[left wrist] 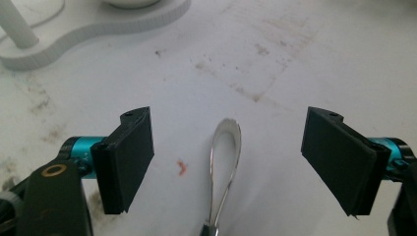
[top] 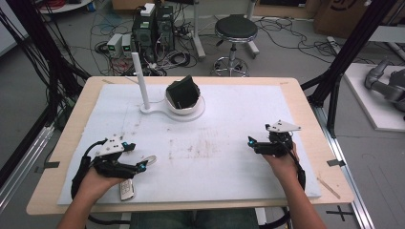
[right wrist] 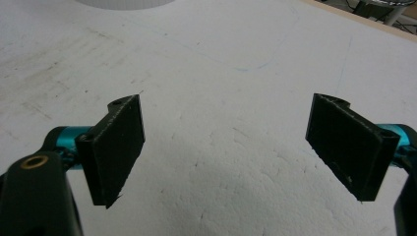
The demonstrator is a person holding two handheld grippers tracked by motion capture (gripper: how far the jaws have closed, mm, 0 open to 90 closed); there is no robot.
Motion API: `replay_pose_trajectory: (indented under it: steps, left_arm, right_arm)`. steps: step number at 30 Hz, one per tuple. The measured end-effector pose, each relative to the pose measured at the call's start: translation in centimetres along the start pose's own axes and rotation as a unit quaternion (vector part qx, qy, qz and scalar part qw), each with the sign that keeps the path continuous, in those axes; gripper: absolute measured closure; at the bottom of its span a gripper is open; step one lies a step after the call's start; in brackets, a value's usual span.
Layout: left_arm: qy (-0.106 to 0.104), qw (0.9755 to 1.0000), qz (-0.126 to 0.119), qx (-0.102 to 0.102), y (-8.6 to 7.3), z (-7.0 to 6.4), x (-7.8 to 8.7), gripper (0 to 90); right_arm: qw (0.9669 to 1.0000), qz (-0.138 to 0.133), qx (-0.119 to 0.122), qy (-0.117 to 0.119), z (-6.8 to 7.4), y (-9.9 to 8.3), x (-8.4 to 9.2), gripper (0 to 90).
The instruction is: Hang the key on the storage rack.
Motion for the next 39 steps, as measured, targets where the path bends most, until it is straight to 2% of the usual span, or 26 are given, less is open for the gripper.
replay_pose_trajectory:
  steps: [7, 13, 15, 16, 19, 21, 22, 24, 26, 29, 33, 35, 36, 37, 39]
  left_arm:
    - [0.014, 0.9991, 0.038, 0.012, -2.0, 0.7, -0.1, 22.2]
    - [0.014, 0.9965, 0.082, 0.010, -3.3, 1.1, -0.5, 33.7]
    - [0.014, 0.9957, 0.091, 0.011, -3.8, 1.3, -0.5, 44.9]
    - [0.012, 0.9941, 0.108, 0.006, -4.3, 1.3, -0.5, 50.2]
    - [0.006, 0.9940, 0.110, 0.003, -4.3, 1.2, -0.5, 57.0]
    - [0.004, 0.9923, 0.123, -0.007, -4.2, 0.9, -0.6, 71.8]
    - [0.000, 0.9914, 0.130, -0.014, -4.1, 0.7, -0.6, 71.8]
    - [0.006, 0.9892, 0.143, -0.030, -4.1, 0.3, -0.8, 81.2]
    - [0.006, 0.9895, 0.141, -0.029, -4.0, 0.4, -0.8, 81.4]
    - [0.001, 0.9905, 0.137, -0.008, -4.0, 0.5, -0.7, 81.6]
    - [0.003, 0.9950, 0.100, 0.001, -2.9, 0.9, -0.4, 81.7]
    - [0.020, 0.9961, 0.086, 0.000, -2.3, 1.1, -0.1, 81.7]
    - [0.028, 0.9975, 0.065, -0.002, -1.6, 1.1, 0.1, 81.7]
    - [0.028, 0.9975, 0.065, -0.002, -1.6, 1.1, 0.1, 81.7]
    - [0.036, 0.9982, 0.048, -0.002, -0.9, 1.2, 0.3, 81.7]
  right_arm:
    - [0.9999, -0.003, 0.006, 0.009, 0.5, 0.2, -0.1, 14.7]
    - [0.9999, -0.004, 0.009, 0.010, 0.6, 0.3, -0.1, 14.8]
    - [0.9999, -0.005, 0.008, 0.010, 0.5, 0.3, -0.2, 14.7]
    - [0.9999, -0.005, 0.008, 0.010, 0.5, 0.3, -0.2, 14.7]
    - [0.9999, -0.004, 0.007, 0.009, 0.6, 0.3, -0.2, 14.7]
    - [0.9999, -0.002, 0.010, 0.013, 0.7, 0.3, -0.2, 14.7]
    - [0.9999, -0.002, 0.010, 0.013, 0.7, 0.3, -0.2, 14.7]
    - [0.9998, -0.004, 0.012, 0.013, 0.8, 0.3, -0.2, 14.8]
    - [0.9999, -0.003, 0.010, 0.014, 0.9, 0.3, -0.2, 14.7]
    - [0.9998, -0.003, 0.012, 0.015, 0.9, 0.4, -0.2, 14.7]
    - [0.9998, -0.004, 0.014, 0.016, 1.0, 0.4, -0.2, 14.8]
    - [0.9998, -0.001, 0.012, 0.017, 1.0, 0.4, -0.2, 14.7]
    - [0.9998, -0.001, 0.010, 0.019, 1.0, 0.4, -0.2, 14.7]
    - [0.9998, -0.001, 0.010, 0.019, 1.0, 0.4, -0.2, 14.7]
    - [0.9998, -0.002, 0.006, 0.018, 0.9, 0.4, -0.2, 14.7]
Point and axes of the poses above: each handheld gripper's, and its own axes: x roughly backward along the jaws, y roughly out of its top, z roughly to its left, the point moved 9 cm from there along -x, roughly forward along the jaws, and after that the axes turned 12 degrees about -y, right-handed, at the moved point
